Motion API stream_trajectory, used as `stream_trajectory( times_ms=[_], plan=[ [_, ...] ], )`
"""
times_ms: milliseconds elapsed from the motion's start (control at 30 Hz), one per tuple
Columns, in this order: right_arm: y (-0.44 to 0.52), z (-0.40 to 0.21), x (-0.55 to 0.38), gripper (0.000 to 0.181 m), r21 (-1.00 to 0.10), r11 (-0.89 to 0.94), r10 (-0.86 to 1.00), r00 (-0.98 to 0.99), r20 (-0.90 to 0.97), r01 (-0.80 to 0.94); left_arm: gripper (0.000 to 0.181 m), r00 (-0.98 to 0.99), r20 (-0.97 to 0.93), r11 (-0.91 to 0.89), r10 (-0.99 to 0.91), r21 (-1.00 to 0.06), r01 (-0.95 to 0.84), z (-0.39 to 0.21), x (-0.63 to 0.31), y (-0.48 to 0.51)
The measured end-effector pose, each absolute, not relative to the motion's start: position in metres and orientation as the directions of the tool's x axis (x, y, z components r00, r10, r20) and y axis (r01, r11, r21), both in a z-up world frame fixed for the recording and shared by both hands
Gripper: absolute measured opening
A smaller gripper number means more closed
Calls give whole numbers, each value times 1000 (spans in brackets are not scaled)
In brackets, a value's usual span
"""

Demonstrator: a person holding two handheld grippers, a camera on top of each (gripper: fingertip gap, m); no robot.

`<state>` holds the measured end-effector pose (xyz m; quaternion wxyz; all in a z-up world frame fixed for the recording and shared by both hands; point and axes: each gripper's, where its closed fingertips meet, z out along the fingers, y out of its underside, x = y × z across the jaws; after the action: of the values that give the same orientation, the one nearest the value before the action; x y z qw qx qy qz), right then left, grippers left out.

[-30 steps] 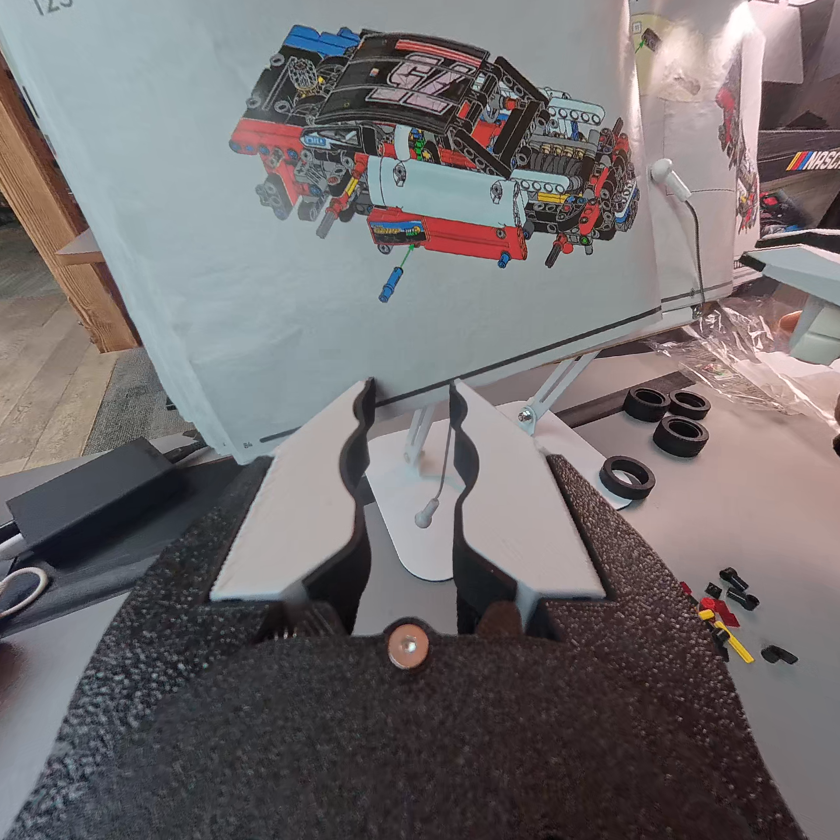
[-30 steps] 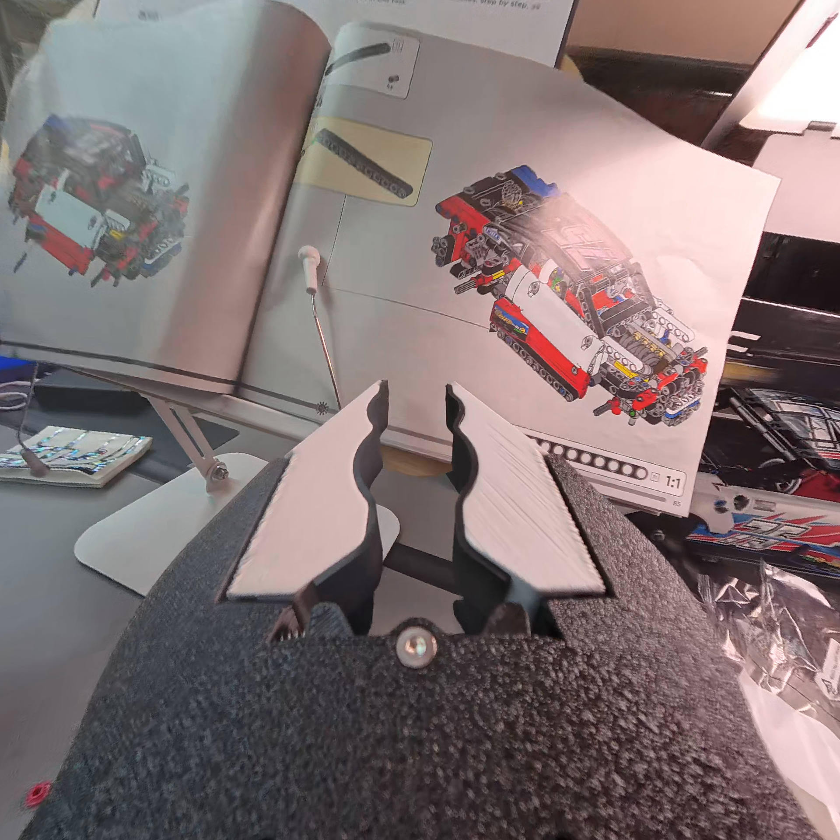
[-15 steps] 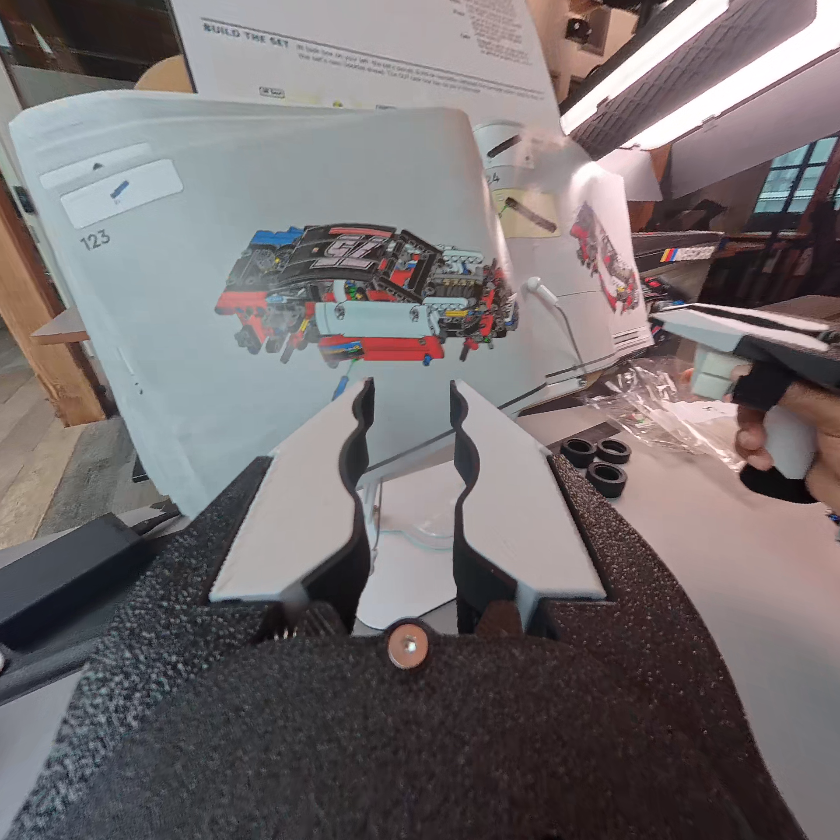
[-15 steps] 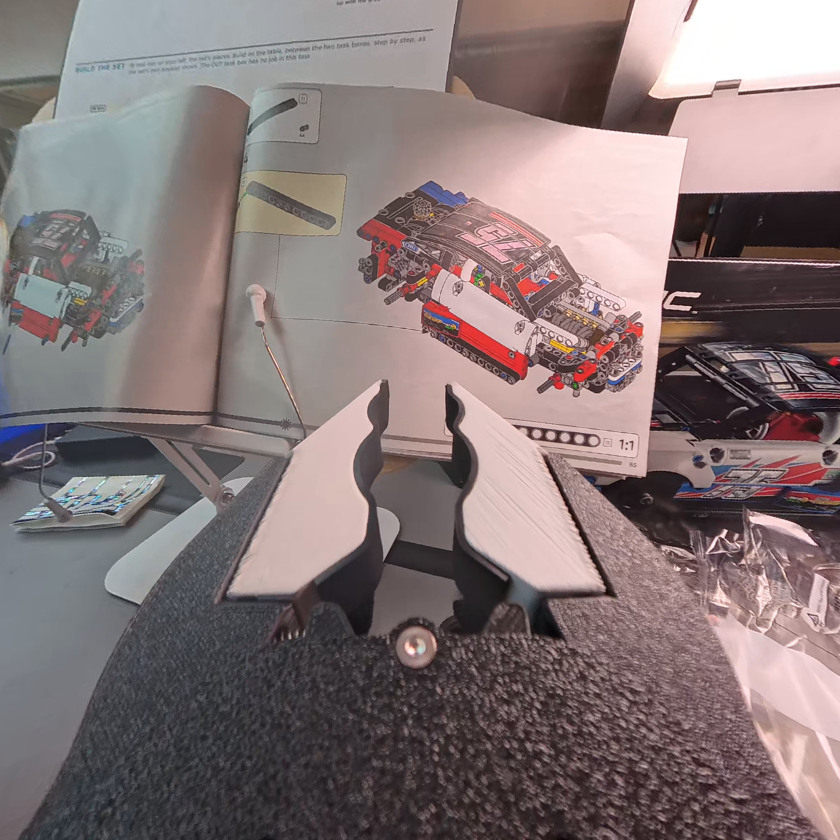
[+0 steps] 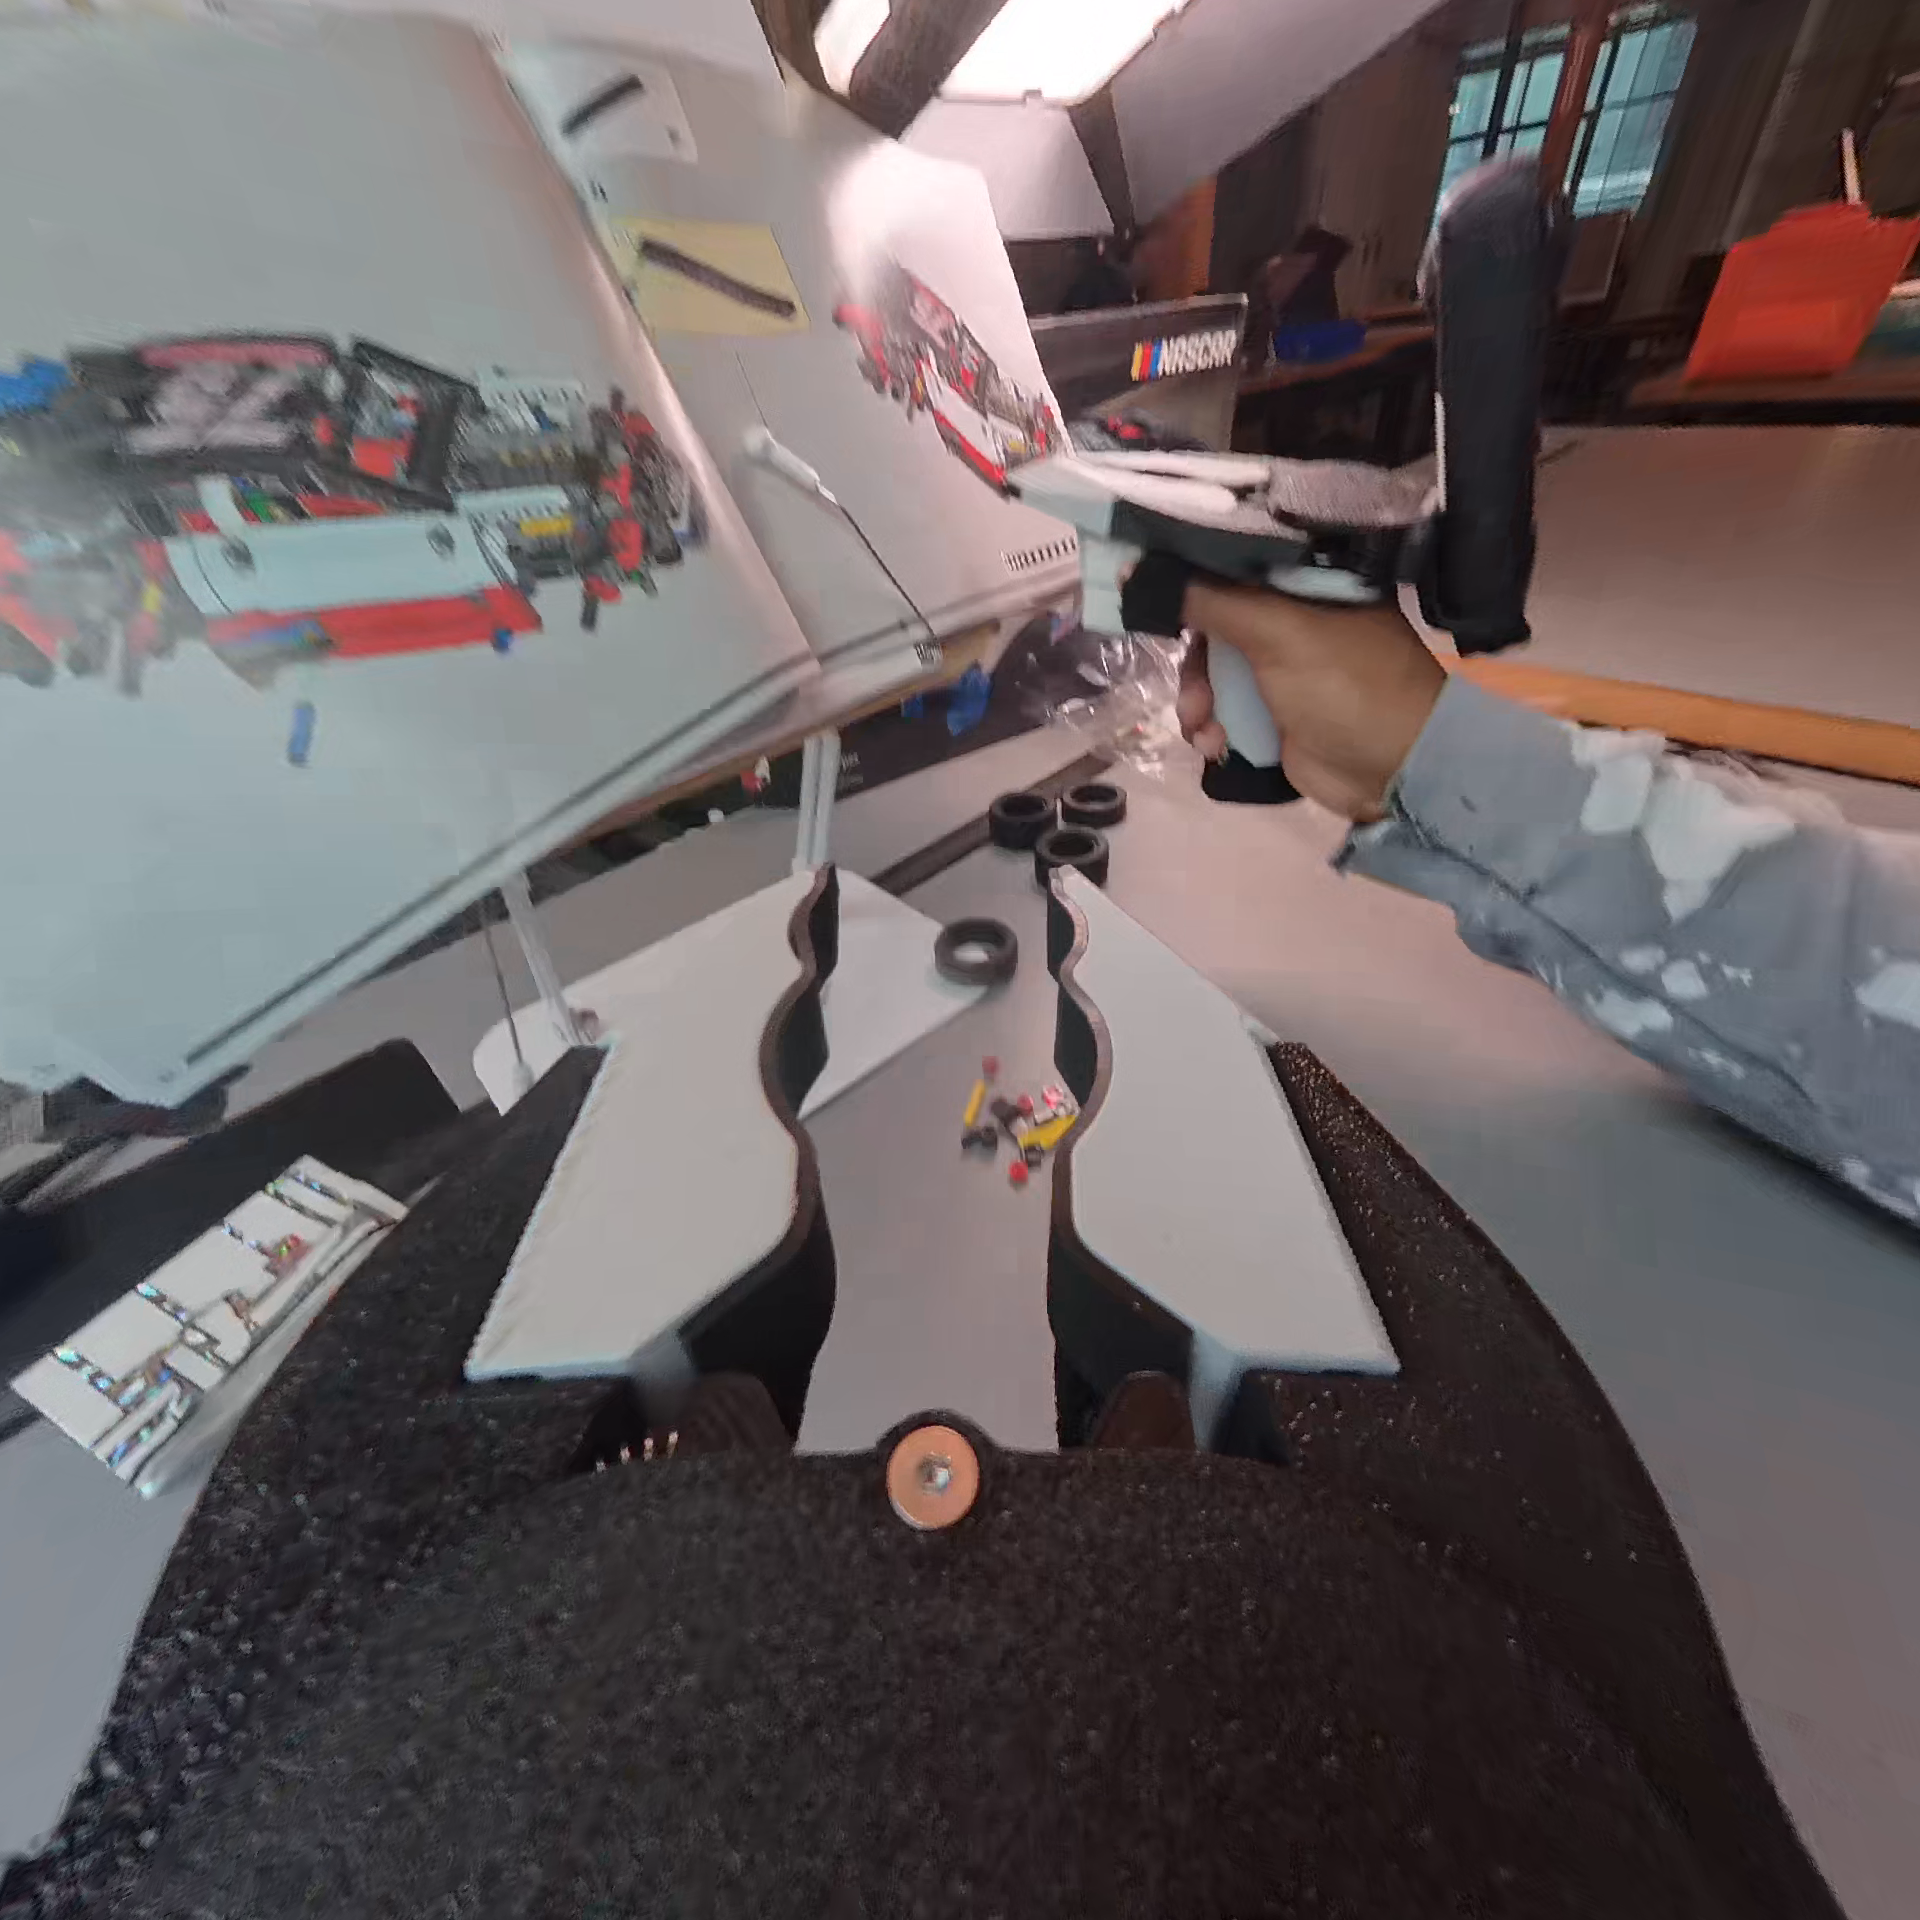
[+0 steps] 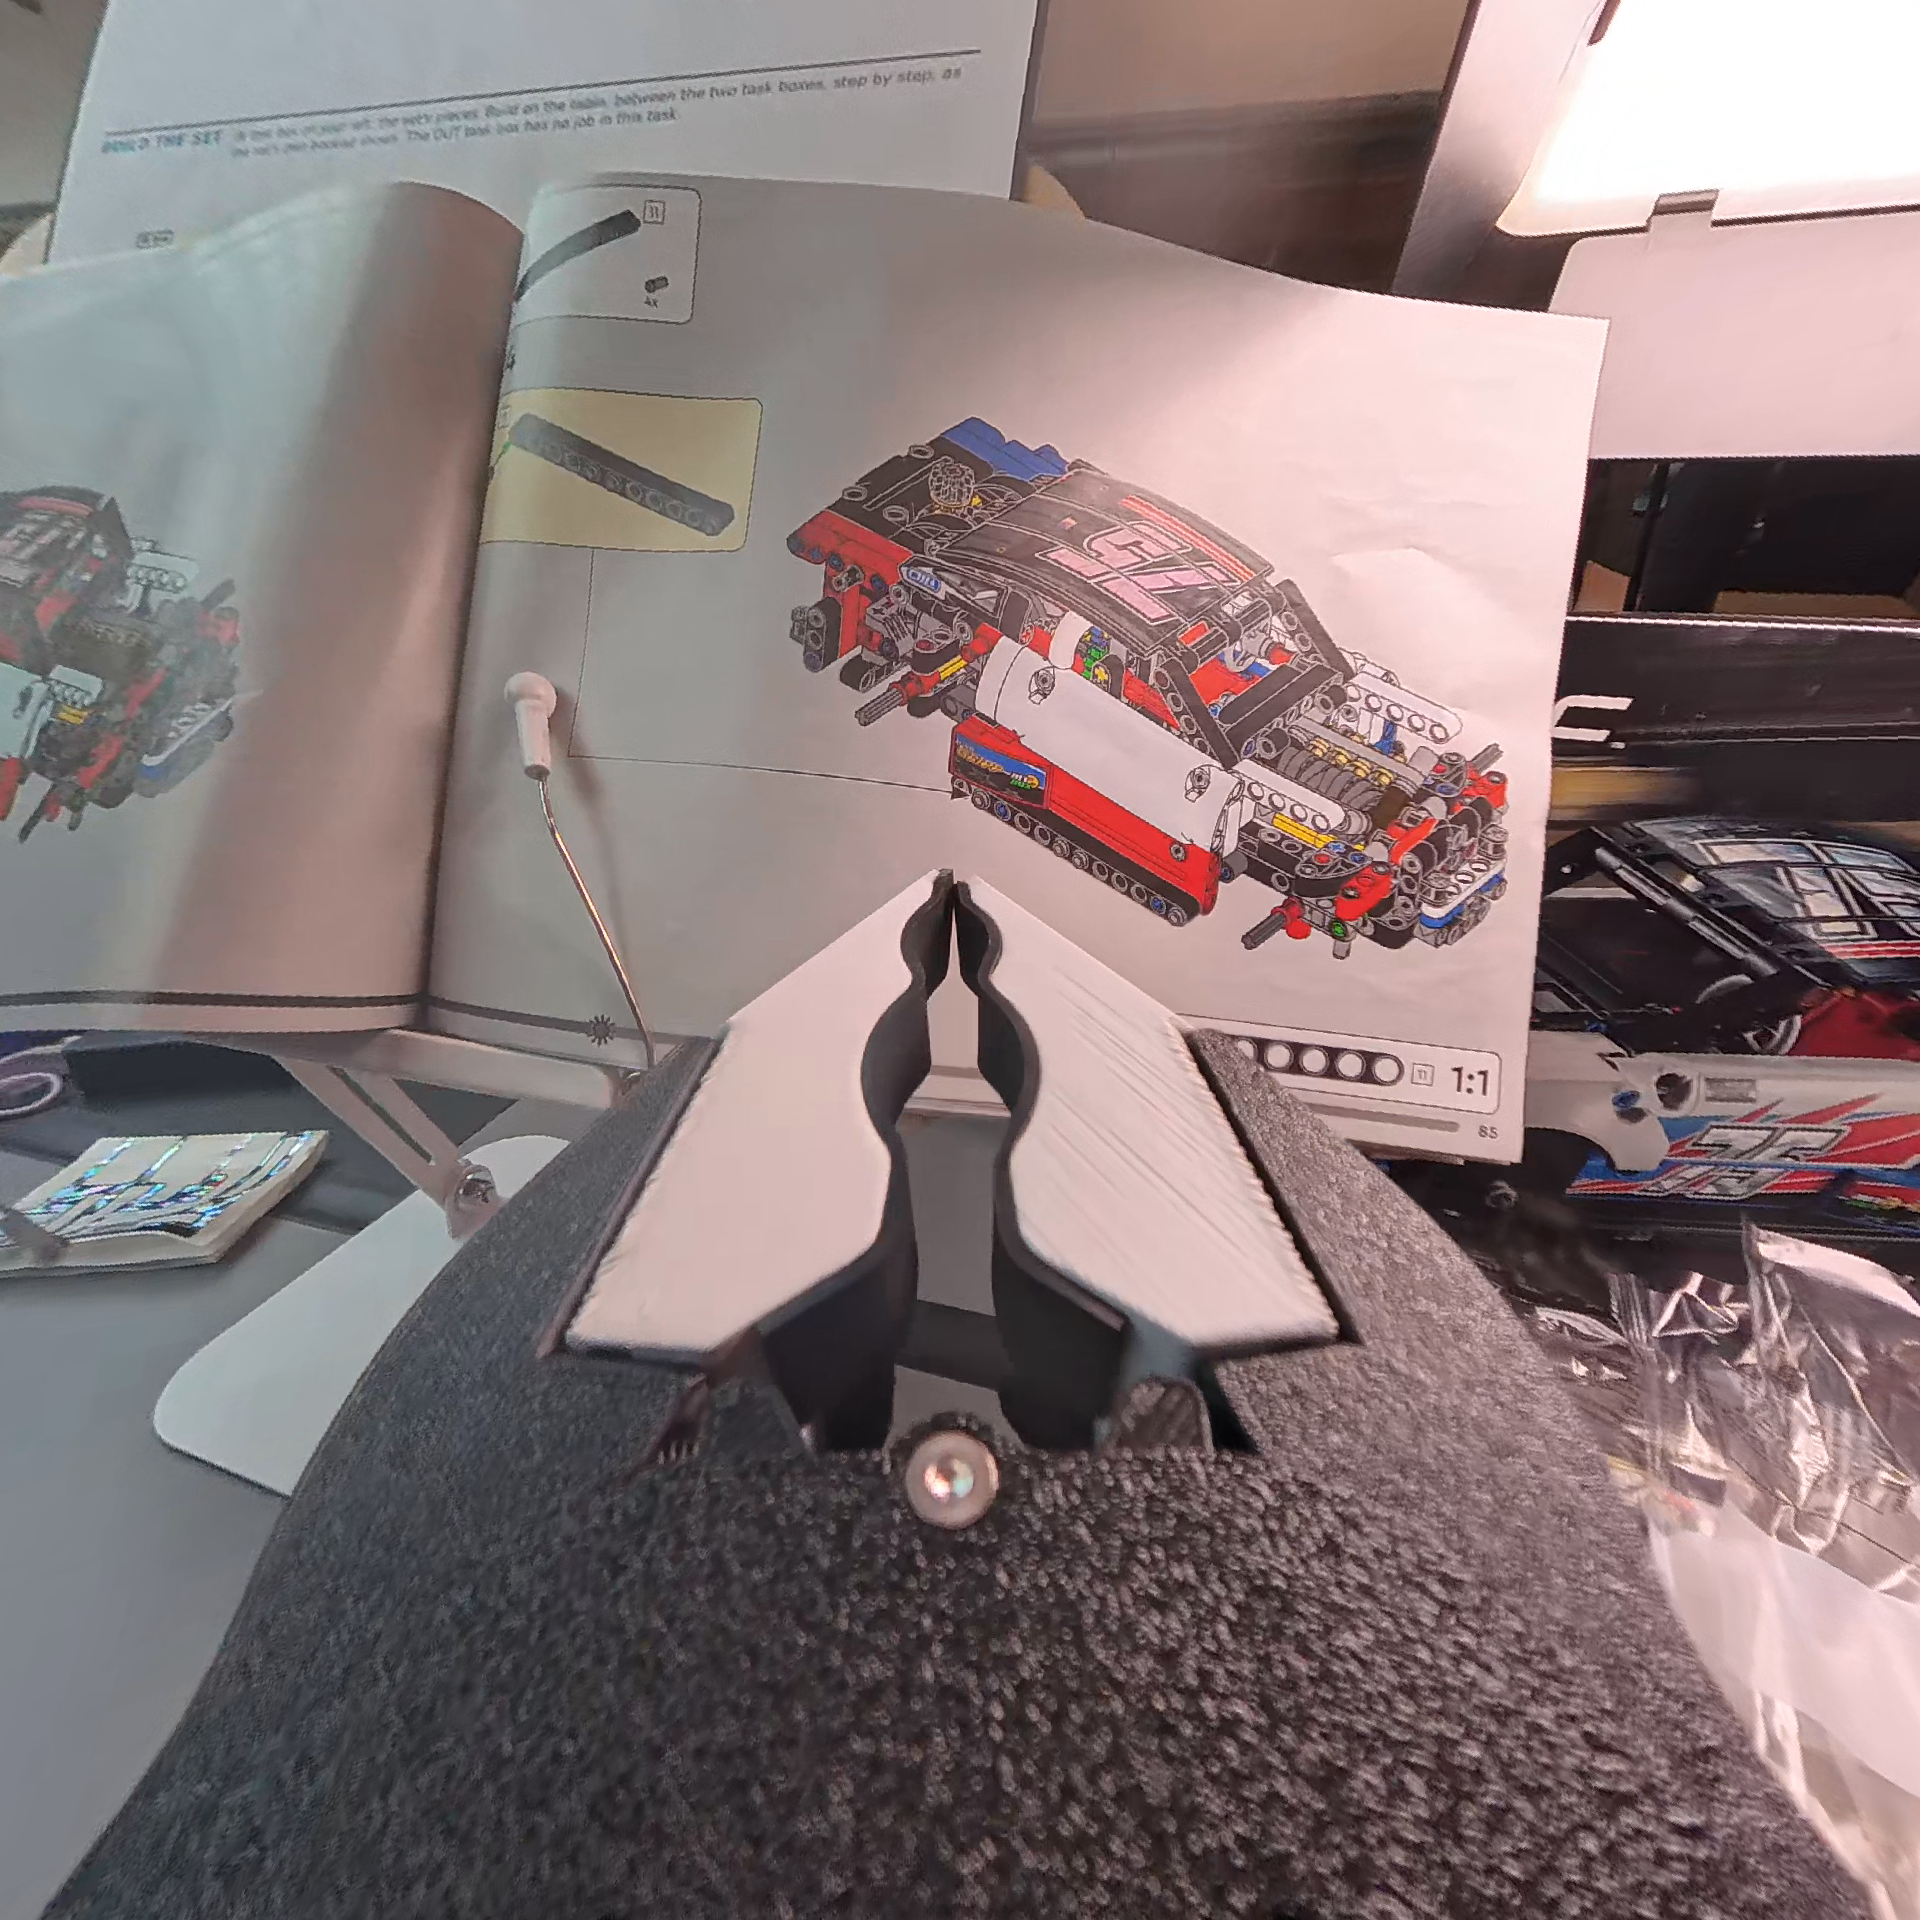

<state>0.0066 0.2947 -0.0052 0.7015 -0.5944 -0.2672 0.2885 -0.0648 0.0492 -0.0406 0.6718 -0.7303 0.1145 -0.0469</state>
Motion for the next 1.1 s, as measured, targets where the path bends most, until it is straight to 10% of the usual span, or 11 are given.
stream_trajectory(
  times_ms=[33, 1100],
  plan=[
    [298, -4, 3, 0, -988, 125, 723, 691, 27, -92, 38, 967, -87, -99, -241, -989, -114, -56, -63, 41],
    [301, 3, -11, 0, -984, 151, 740, 670, 52, -90, 38, 983, -5, -122, -183, -992, -28, -104, -90, 15]
  ],
)
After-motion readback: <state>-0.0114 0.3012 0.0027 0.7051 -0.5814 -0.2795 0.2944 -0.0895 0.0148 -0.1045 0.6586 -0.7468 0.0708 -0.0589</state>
